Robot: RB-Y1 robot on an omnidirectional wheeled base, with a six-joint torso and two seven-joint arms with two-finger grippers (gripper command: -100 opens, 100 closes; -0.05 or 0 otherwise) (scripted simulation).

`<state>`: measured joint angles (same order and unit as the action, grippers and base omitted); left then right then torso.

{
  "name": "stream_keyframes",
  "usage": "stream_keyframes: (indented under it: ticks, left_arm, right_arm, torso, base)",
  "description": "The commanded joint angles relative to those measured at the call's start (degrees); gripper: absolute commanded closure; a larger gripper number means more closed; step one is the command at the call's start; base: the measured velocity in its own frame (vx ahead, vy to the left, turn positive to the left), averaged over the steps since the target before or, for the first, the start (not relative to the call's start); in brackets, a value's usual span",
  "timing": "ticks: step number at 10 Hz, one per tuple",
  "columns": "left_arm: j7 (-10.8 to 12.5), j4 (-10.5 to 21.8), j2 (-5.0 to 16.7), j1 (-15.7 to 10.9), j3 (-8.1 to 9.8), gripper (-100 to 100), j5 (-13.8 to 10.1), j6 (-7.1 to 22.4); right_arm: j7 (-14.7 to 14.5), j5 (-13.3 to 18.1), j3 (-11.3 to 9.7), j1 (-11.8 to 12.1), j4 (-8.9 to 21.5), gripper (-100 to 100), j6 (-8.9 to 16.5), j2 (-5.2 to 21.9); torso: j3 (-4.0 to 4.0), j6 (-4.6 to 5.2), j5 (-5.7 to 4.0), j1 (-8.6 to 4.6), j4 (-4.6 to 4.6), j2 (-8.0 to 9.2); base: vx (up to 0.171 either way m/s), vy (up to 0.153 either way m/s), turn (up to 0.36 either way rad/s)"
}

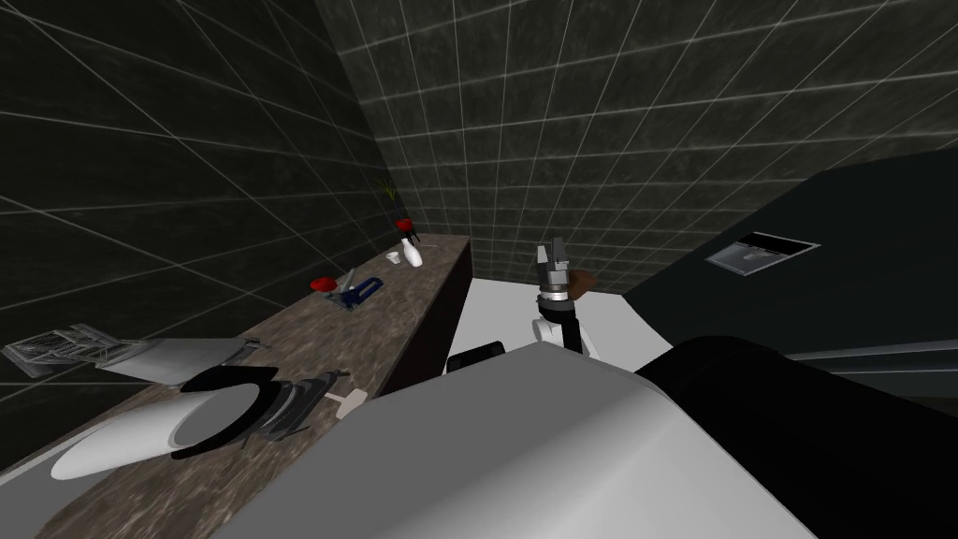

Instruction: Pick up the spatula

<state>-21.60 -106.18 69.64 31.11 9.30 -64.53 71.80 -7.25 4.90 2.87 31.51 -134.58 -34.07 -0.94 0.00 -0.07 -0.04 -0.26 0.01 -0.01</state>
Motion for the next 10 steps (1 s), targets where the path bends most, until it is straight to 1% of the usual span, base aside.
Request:
stream_keyframes:
  ticks: [1, 4, 5, 7, 8, 9, 10]
  left_arm:
    - [-2.9, 2.9, -1.7, -2.2, -0.02, -100, 0.8, 1.2]
    - [-7.7, 8.0, -4.8, -6.4, -0.09, -100, 2.1, 3.2]
    - [-8.0, 8.2, -4.8, -6.4, -0.09, -100, 2.1, 3.2]
    - [-11.3, 11.6, -6.8, -9.3, -0.14, -100, 3.1, 4.6]
    - [-10.2, 10.7, -6.2, -8.5, -0.14, -100, 2.8, 4.1]
    - [-10.6, 10.9, -6.3, -8.6, -0.12, 100, 2.8, 4.2]
    - [-10.5, 10.9, -6.3, -8.6, -0.12, 100, 2.8, 4.2]
  right_arm:
    - [0.0, 0.0, 0.0, 0.0, 0.0, 0, 0.0, 0.0]
    - [0.0, 0.0, 0.0, 0.0, 0.0, 0, 0.0, 0.0]
    - [0.0, 0.0, 0.0, 0.0, 0.0, 0, 0.0, 0.0]
    - [0.0, 0.0, 0.0, 0.0, 0.0, 0, 0.0, 0.0]
    - [0.0, 0.0, 0.0, 0.0, 0.0, 0, 0.0, 0.0]
    - [0.0, 0.0, 0.0, 0.0, 0.0, 0, 0.0, 0.0]
    - [0.0, 0.0, 0.0, 0.0, 0.0, 0, 0.0, 0.0]
  torso:
    - [0.00, 0.00, 0.00, 0.00, 0.00, 0.00]
    - [-0.01, 0.00, 0.00, 0.02, 0.00, -0.01]
    - [-0.01, 0.00, 0.01, 0.04, -0.01, -0.03]
    - [-0.02, 0.00, 0.02, 0.10, -0.01, -0.03]
    - [-0.01, -0.01, 0.05, 0.10, -0.01, -0.01]
    - [-0.02, -0.01, 0.08, 0.17, -0.03, -0.02]
    - [-0.03, -0.01, 0.10, 0.22, -0.03, -0.04]
  base:
    - [-0.014, -0.057, 0.030]
    - [-0.011, -0.048, 0.027]
    - [-0.004, -0.028, 0.011]
    - [-0.010, -0.031, 0.021]
    - [-0.007, -0.015, 0.005]
    - [0.000, 0.000, 0.000]
    - [0.000, 0.000, 0.000]
